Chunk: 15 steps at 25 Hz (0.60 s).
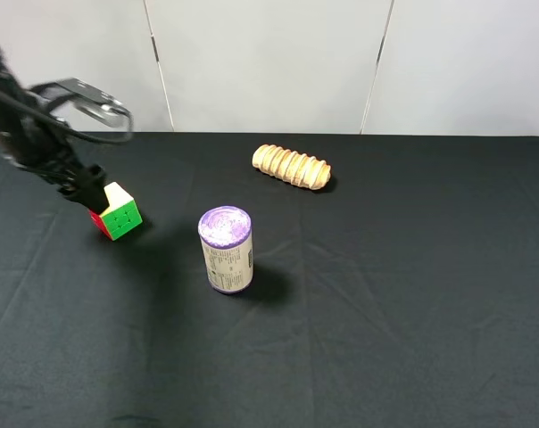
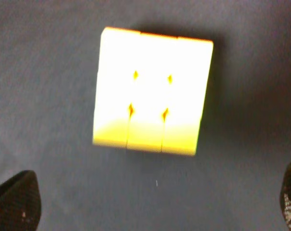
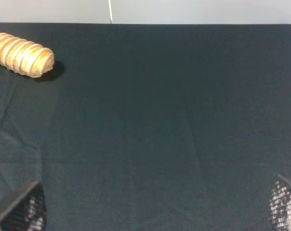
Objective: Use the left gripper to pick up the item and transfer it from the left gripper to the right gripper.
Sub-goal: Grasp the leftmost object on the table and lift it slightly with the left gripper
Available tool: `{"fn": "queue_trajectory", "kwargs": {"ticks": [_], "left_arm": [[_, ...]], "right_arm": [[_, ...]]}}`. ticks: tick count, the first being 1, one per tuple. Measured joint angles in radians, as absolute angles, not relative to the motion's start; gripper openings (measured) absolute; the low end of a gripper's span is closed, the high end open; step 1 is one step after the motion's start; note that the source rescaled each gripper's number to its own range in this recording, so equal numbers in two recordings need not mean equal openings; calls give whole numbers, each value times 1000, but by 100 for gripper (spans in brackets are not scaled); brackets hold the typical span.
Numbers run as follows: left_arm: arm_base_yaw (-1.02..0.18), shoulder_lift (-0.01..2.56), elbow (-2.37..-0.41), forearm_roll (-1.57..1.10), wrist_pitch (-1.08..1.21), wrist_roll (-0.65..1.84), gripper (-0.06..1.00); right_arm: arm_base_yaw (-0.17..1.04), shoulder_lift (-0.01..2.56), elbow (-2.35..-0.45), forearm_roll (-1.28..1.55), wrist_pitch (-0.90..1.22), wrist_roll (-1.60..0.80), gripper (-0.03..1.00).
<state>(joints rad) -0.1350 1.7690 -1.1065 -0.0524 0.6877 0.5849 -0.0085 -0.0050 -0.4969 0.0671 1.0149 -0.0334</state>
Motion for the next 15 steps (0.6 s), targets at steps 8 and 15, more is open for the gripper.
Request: {"fn": "queue_trajectory", "kwargs": {"ticks": [8, 15], "left_arm": [[-190, 1957, -1218, -34, 667, 585, 100], [-190, 2023, -1225, -35, 658, 585, 100]], "right_arm": [[-8, -5, -497, 67, 1015, -33, 100], [-8, -5, -497, 67, 1015, -33, 100]]}}
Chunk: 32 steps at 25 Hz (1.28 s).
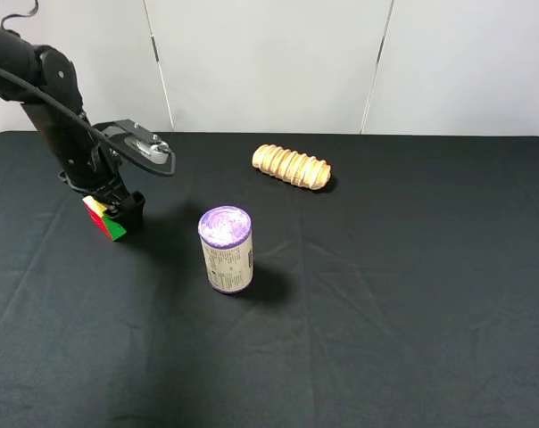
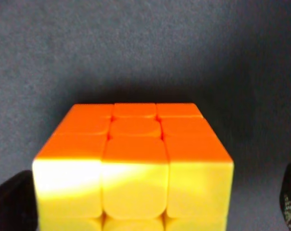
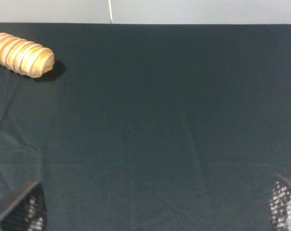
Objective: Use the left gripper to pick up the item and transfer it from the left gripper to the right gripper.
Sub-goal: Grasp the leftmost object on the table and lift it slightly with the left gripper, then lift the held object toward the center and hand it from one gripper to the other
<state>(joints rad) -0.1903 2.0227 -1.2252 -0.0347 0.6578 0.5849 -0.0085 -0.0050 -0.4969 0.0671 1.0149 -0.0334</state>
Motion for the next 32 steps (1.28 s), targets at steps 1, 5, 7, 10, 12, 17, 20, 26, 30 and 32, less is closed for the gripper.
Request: {"fn": "queue_trajectory", "kwargs": {"ticks": [1, 5, 7, 10, 12, 17, 20, 26, 30, 32], "left_arm": [[-190, 2024, -1225, -35, 655, 585, 100], [-190, 2025, -1225, -35, 642, 580, 100], [-190, 2025, -1225, -28, 641, 565, 100], [-190, 2025, -1225, -14, 641, 546, 98], [-190, 2025, -1225, 0, 641, 543, 94], [-190, 2025, -1225, 0, 638, 540, 49], [-190, 2025, -1225, 6, 638, 537, 0], [-190, 2025, -1225, 6, 634, 536, 0], [-190, 2025, -1235, 6, 638, 536, 0], [-190, 2021, -1261, 6, 654, 536, 0]], "right_arm": [[-8, -5, -497, 67, 1015, -33, 100], [-8, -5, -497, 67, 1015, -33, 100], [-8, -5, -497, 67, 1015, -33, 100], [-8, -5, -497, 67, 1014, -33, 100], [-8, -5, -497, 67, 1014, -33, 100], [-8, -5, -497, 67, 1014, -33, 100], [-8, -5, -497, 67, 1014, -33, 100], [-8, -5, -497, 67, 1014, -33, 100], [-8, -5, -497, 67, 1014, -33, 100], [-8, -5, -497, 67, 1014, -33, 100]]}}
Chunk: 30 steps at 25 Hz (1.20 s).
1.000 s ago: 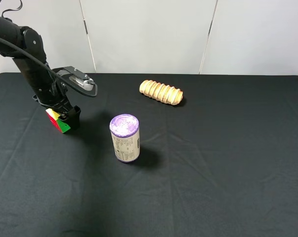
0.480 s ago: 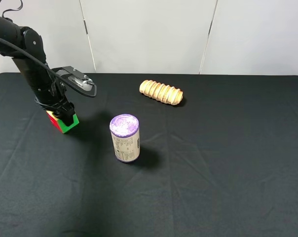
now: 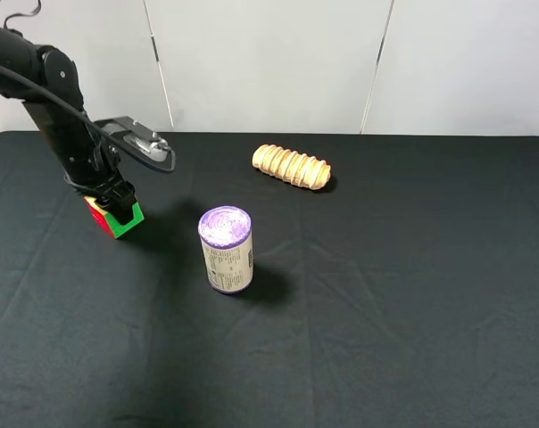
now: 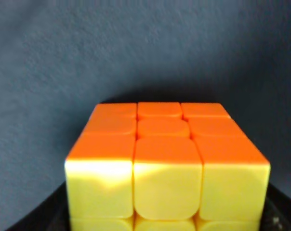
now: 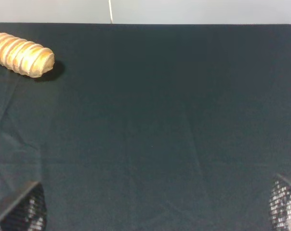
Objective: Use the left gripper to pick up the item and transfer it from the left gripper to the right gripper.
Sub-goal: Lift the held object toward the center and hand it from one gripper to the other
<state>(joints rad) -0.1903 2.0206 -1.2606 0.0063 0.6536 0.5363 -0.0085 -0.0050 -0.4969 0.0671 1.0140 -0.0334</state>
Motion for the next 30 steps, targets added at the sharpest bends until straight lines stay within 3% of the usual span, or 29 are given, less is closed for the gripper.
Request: {"fn": "queue_trajectory", "kwargs": {"ticks": [8, 30], "left_arm": [[-190, 1902, -1383, -37, 807, 521, 0], [-211, 1666, -1385, -587, 1001, 601, 0]], "right_arm": [[-8, -5, -497, 67, 1015, -33, 100], [-8, -5, -497, 67, 1015, -33, 100]]}}
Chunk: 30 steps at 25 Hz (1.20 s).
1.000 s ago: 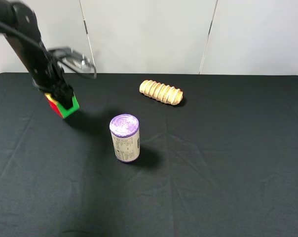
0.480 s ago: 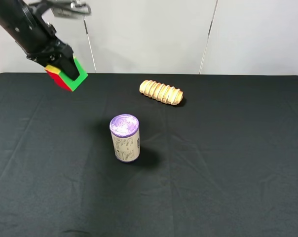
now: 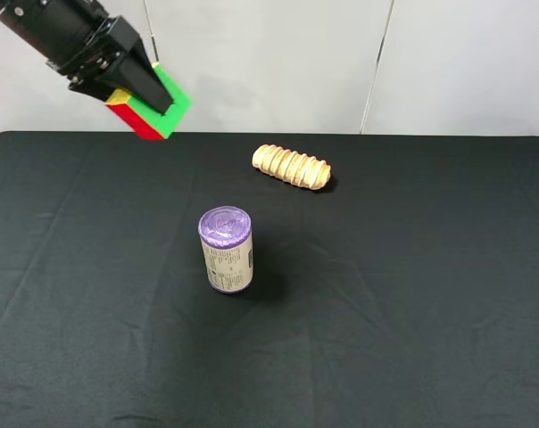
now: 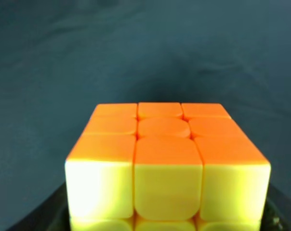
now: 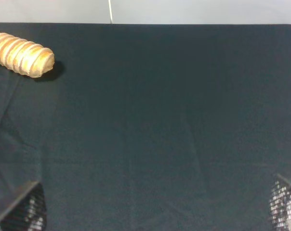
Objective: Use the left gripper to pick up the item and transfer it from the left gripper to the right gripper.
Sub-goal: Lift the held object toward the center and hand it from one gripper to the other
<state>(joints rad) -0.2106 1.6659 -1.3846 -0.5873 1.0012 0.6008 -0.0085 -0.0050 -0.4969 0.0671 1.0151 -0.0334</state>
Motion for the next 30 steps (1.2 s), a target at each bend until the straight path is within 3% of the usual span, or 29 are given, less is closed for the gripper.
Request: {"fn": "queue_trajectory", "kwargs": {"ticks": [14, 30], "left_arm": [[-434, 1660, -1385, -726, 1031, 709, 0], [-490, 1701, -1385, -976, 1077, 852, 0]], "right_arm": [[-8, -5, -497, 67, 1014, -33, 100], [-8, 79, -545, 185, 1021, -153, 100]]}}
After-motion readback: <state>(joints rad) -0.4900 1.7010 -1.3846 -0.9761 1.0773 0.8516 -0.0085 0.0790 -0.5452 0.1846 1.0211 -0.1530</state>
